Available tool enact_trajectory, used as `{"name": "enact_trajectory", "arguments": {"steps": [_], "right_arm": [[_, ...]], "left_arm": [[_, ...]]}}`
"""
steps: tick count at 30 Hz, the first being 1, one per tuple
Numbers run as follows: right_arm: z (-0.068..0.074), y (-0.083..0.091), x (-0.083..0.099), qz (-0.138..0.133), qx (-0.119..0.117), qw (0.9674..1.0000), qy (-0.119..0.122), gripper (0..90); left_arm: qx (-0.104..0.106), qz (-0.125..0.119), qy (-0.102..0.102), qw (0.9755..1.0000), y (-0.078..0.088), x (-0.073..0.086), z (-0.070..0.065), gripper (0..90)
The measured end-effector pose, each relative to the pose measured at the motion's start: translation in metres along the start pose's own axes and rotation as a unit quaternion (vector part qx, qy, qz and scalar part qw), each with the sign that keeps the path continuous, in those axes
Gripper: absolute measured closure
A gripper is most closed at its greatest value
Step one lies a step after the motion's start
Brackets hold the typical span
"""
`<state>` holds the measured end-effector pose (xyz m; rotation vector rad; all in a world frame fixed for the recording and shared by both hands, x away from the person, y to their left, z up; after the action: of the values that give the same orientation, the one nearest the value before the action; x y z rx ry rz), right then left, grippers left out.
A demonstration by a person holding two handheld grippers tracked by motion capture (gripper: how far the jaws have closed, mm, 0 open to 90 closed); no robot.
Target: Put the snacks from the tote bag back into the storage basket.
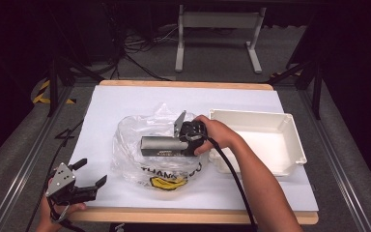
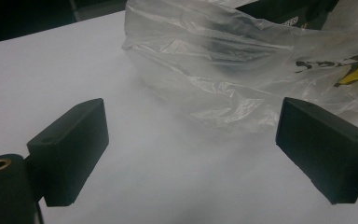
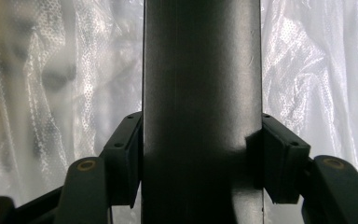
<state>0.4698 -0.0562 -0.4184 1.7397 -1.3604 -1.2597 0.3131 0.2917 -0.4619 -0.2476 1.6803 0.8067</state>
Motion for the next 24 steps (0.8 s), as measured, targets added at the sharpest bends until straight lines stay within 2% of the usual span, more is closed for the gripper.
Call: {"name": "enact_trajectory", "arguments": {"steps": [5, 10, 15, 24], "right_arm": [[-0.0004, 0.0001, 0.0005, 0.001, -0.002, 1.0, 0.0, 40.5], [0.0014, -0.0006, -0.0017, 0.014, 0.003, 0.9999, 0.008, 34.9], [0.0, 0.0009, -0.0016, 0.014, 0.006, 0.9999, 0.005, 38.4], [0.0006, 0.003, -0.0035, 0.013, 0.007, 0.9997, 0.02, 42.6]], "left_arm": [[0.001, 0.001, 0.001, 1.0, 0.0, 0.0003, -0.0002, 10.2], [0.002, 0.003, -0.002, 1.0, 0.0001, -0.0004, -0.0009, 10.2], [0.003, 0.002, -0.001, 1.0, -0.0002, -0.0002, -0.0005, 10.2], [0.002, 0.001, -0.002, 1.0, 0.0008, -0.0002, -0.0004, 10.2]]}}
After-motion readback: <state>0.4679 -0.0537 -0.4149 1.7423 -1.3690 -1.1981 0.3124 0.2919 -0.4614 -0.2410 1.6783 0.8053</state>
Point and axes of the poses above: each handheld gripper's, and its own axes: y roughly backward along the jaws, x roughly out of its underside, z roughly to its left, the point moved 3 cm from there along -y, roughly forward along the jaws, and after that the axes turned 15 degrees about x, right-handed, at the moved point
